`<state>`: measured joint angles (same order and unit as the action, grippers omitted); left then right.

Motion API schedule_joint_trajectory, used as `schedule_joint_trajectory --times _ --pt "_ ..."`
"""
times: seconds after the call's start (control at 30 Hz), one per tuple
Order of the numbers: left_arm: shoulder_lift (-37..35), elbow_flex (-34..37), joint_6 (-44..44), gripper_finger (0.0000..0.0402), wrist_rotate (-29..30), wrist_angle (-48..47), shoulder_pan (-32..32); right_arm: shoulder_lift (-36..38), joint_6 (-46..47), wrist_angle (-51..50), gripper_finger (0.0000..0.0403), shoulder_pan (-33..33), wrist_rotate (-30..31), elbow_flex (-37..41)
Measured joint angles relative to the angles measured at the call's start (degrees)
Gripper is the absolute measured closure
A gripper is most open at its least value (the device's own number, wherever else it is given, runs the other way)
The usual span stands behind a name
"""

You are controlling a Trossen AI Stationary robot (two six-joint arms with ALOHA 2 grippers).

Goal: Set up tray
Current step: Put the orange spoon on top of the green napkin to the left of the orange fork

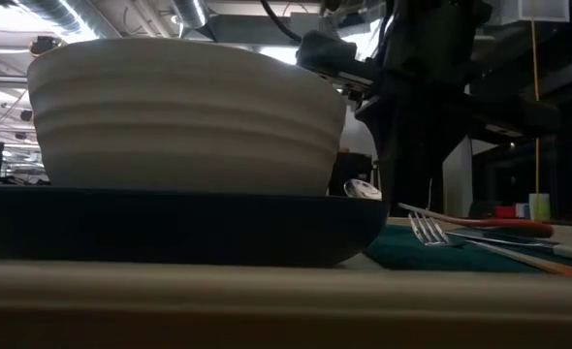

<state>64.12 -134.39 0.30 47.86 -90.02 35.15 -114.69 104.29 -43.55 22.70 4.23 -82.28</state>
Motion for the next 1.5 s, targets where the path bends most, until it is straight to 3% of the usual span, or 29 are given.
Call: schedule_joint_trajectory --times 1.5 --pt "0.0 0.0 2.0 0.0261 0.0 0.0 0.0 -4.3 4.8 3.0 0.0389 0.1 -4.6 -0.1"
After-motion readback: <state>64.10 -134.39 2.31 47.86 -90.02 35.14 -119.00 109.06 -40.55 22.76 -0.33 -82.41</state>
